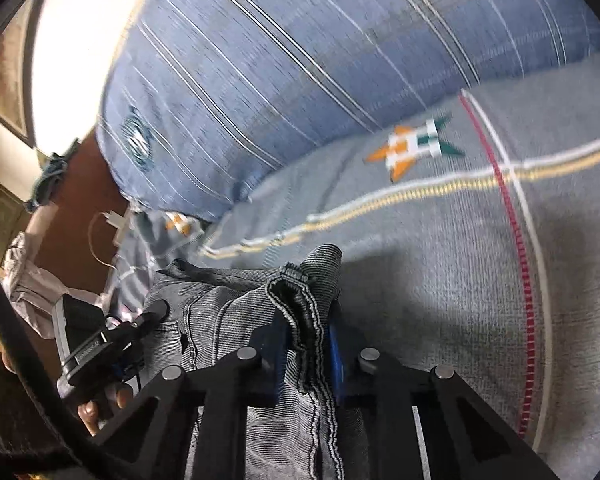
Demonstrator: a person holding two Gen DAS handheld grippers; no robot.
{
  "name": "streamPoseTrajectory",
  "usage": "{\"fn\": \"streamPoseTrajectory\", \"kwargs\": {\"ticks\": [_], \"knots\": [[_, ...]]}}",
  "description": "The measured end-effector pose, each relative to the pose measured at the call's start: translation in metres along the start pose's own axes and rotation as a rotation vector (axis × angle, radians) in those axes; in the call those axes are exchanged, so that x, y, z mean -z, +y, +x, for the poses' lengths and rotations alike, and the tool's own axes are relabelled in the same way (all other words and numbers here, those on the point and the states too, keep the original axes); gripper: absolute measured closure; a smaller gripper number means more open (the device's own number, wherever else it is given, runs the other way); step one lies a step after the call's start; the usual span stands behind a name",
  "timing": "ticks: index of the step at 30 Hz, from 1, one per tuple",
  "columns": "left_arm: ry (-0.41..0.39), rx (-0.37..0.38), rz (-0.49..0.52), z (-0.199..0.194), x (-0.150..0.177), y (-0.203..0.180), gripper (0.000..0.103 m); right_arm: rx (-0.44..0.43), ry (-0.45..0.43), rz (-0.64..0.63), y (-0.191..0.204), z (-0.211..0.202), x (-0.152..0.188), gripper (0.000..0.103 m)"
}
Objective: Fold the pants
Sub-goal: 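Open both grippers and release the folded jeans onto the sheet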
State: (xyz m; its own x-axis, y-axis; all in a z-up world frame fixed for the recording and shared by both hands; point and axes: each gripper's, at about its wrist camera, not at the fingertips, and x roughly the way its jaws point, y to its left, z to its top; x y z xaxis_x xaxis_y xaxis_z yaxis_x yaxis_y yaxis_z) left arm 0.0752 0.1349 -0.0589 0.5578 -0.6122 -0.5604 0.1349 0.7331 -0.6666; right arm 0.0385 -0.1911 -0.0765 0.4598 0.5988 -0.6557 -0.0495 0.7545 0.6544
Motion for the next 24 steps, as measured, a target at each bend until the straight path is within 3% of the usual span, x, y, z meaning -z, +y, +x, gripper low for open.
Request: {"fn": "streamPoseTrajectory", "kwargs": {"ticks": [4, 6, 8, 9, 12, 17, 24], "knots": [[0.062, -0.081, -0.062, 0.027, -0.001, 0.019, 0.073, 0.038, 0.02, -0.015, -0.001, 0.009, 0.003, 0.084], [0.077, -0.133, -0.095, 0.032, 0.003, 0.027, 0.059, 0.069, 0.052, 0.004, -0.007, 0.021, 0.005, 0.08], [0.07, -0.153, -0.093, 0.027, 0.004, 0.026, 0.055, 0.057, 0.052, 0.031, -0.01, 0.02, 0.005, 0.077], [0.057, -0.174, -0.083, 0.024, 0.004, 0.023, 0.054, 0.063, 0.047, 0.032, -0.01, 0.019, 0.005, 0.075], [0.01, -0.259, -0.036, 0.018, 0.007, 0.016, 0.041, 0.115, 0.034, 0.023, -0.01, 0.016, 0.007, 0.056], [-0.061, -0.369, 0.028, 0.008, 0.01, 0.007, 0.034, 0.163, 0.031, 0.022, -0.012, 0.016, 0.007, 0.041], [-0.19, -0.495, 0.184, -0.005, 0.017, -0.014, 0.03, 0.198, 0.02, 0.013, -0.011, 0.014, 0.009, 0.037]]}}
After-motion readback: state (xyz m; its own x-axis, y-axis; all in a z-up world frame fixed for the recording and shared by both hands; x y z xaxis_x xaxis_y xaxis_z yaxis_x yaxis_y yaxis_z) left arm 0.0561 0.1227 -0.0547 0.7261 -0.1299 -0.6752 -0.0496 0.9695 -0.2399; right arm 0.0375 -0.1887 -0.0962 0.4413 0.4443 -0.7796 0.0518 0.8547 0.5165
